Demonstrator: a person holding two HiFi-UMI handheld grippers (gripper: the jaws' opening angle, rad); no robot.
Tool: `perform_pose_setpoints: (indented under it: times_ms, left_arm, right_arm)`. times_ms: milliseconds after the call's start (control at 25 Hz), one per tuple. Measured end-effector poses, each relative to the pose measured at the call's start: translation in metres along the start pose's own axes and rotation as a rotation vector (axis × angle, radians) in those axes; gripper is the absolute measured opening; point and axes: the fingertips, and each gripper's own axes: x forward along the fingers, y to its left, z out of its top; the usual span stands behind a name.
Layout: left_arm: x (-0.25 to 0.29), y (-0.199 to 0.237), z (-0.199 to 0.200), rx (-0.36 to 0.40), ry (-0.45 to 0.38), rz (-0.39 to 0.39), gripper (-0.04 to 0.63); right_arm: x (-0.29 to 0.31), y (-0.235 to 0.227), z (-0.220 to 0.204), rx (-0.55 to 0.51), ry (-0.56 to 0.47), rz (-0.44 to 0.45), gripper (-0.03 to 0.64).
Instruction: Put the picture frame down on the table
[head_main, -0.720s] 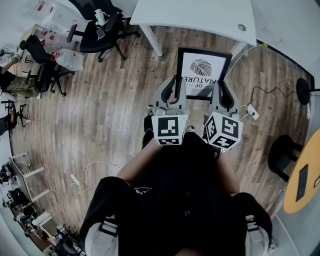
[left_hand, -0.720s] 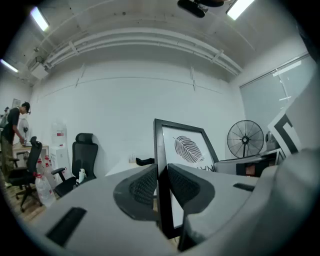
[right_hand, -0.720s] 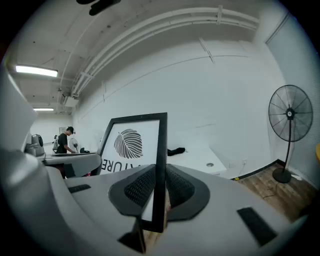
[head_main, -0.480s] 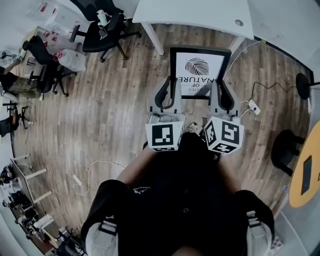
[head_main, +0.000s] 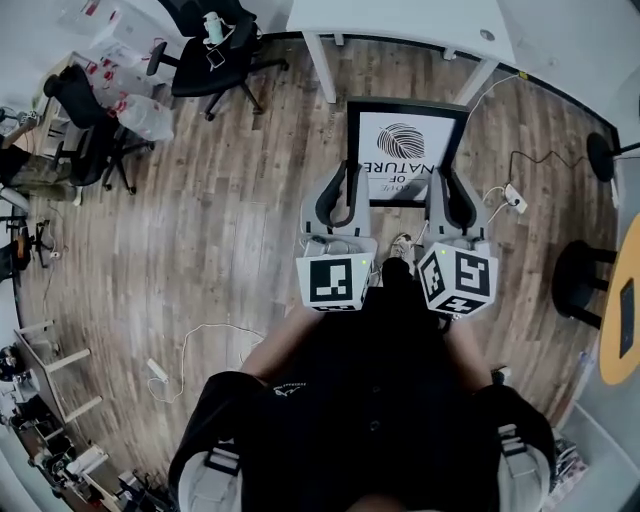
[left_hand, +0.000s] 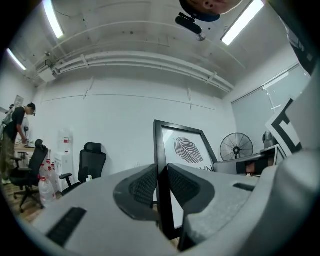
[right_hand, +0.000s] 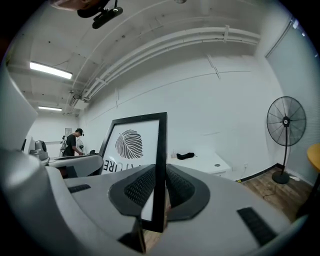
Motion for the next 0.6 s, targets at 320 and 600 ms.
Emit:
perform_pose_setpoints:
  times_ms: [320,600]
  left_arm:
    - [-0.071,0.038,-0.016,-0.055,0.008,-0.086,0.071]
    - [-0.100,0.050,-0.007,-0.054,-0.026,-0.103,0.071]
  right_arm:
    - [-0.058,0.071,-0.025,-0.033,0.003,-0.110,0.064]
    - [-0.079,0.096,-0.021,-0.032,-0.043,-0.122,0.066]
